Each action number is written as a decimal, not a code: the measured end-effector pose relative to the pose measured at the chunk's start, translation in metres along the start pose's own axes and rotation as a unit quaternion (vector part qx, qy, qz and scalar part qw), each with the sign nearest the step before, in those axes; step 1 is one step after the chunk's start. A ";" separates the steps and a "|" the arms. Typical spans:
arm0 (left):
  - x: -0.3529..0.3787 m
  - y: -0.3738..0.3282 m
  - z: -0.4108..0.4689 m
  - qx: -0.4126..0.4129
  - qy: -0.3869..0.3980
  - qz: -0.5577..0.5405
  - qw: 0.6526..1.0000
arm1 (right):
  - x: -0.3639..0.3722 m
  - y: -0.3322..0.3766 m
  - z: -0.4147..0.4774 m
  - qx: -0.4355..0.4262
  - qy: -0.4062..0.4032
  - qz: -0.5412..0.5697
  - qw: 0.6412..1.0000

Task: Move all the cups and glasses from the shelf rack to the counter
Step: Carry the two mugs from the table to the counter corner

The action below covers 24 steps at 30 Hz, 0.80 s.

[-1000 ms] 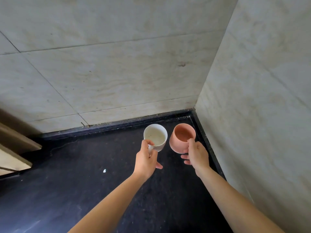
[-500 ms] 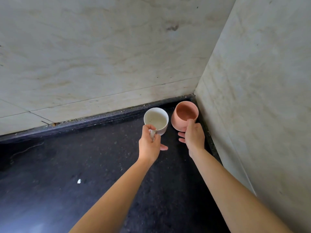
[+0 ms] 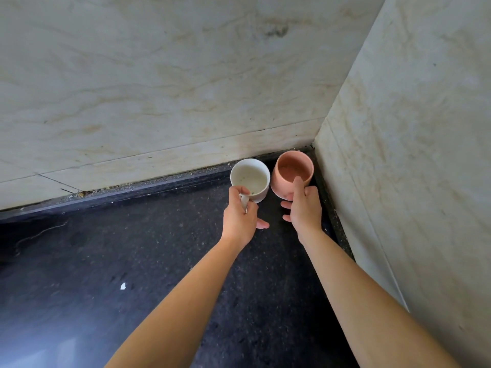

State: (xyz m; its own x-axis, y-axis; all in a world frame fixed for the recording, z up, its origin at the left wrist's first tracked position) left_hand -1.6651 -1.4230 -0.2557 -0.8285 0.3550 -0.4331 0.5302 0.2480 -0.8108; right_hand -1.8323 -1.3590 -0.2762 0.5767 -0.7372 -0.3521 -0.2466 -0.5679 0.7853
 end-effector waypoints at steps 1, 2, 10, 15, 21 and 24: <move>0.000 0.000 0.001 -0.001 0.008 0.006 1.000 | -0.001 0.002 0.000 -0.007 0.005 -0.023 1.000; 0.000 -0.002 0.001 -0.002 0.020 0.011 1.000 | -0.003 0.005 -0.001 -0.017 0.008 -0.055 0.998; -0.056 -0.037 -0.019 0.038 0.026 0.199 0.979 | -0.033 0.058 -0.035 -0.142 -0.043 -0.283 0.948; -0.150 -0.099 -0.053 0.170 -0.109 0.353 0.914 | -0.039 0.146 -0.099 -0.354 -0.058 -0.255 0.898; -0.288 -0.155 -0.167 0.253 -0.344 0.426 0.798 | -0.017 0.258 -0.226 -0.652 -0.058 -0.177 0.734; -0.349 -0.138 -0.243 0.214 -0.434 0.437 0.758 | 0.021 0.270 -0.298 -0.730 -0.004 -0.157 0.665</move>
State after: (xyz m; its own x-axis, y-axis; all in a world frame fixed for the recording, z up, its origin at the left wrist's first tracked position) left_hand -1.4054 -1.3621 0.1034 -0.0986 -0.5583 -0.8238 0.9921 -0.1199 -0.0375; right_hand -1.6547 -1.4188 0.0808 0.4153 -0.6725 -0.6127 0.9078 0.2627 0.3270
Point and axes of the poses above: each hand's wrist, its own z-axis towards the middle knuckle, its own x-axis out of the palm, y = z × x, the point moved 6 cm from there along z, towards the middle knuckle, and after that the axes turned 8 degrees about -y, right-handed, at the moved point
